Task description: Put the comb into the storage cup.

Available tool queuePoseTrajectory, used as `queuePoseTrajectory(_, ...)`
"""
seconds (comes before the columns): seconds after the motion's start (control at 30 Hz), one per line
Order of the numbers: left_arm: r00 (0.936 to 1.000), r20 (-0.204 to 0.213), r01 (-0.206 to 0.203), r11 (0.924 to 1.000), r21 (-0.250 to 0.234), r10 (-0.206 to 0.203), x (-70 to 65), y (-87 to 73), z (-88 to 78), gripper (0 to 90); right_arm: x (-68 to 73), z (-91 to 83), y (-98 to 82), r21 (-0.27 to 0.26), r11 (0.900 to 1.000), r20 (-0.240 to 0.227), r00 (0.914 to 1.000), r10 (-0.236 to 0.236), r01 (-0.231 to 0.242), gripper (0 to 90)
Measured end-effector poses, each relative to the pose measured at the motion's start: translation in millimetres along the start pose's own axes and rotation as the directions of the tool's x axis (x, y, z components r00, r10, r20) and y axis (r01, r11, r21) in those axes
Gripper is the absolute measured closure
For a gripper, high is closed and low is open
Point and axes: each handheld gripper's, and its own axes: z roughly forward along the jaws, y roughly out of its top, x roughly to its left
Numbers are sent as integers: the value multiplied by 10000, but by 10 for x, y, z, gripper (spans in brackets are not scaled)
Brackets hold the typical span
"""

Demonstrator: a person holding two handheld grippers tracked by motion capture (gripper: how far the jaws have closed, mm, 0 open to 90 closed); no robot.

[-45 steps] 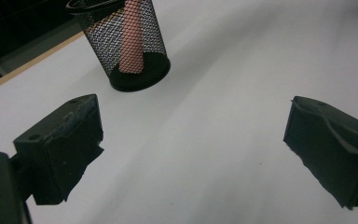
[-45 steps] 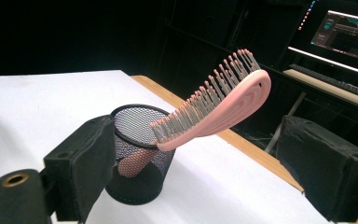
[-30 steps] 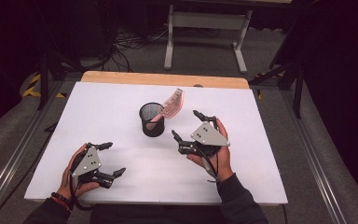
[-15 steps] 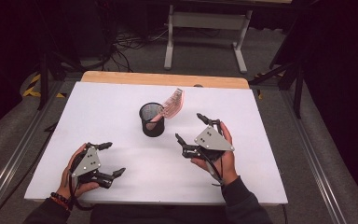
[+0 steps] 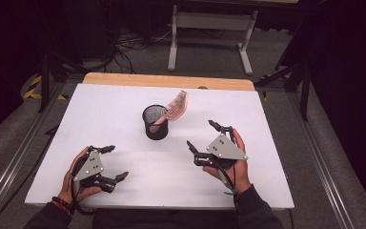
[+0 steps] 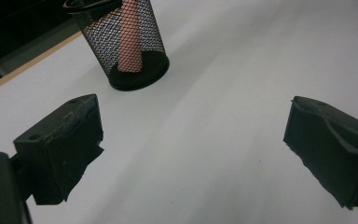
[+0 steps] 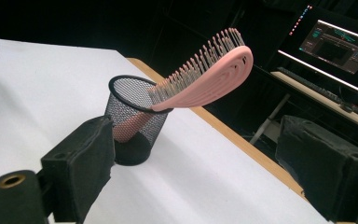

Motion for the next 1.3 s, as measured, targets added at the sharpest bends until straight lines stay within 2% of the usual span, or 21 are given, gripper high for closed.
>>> queuePoseTrajectory(0.43, 10000, -29, -20, 10000, 17, 20, -1, 2, -2, 52, -29, -124, -125, 106, 9999, -4, 10000, -100, 100, 123)
queuePoseTrajectory(1.13, 10000, -25, -18, 10000, 48, 18, -5, 4, 2, 52, -79, -337, -304, 408, 9988, 286, 9992, -284, 272, 123)
queuePoseTrajectory(1.3, 10000, -30, -16, 10000, 45, 16, -6, 5, 0, 52, -76, -361, -340, 477, 9985, 218, 9994, -278, 268, 121)
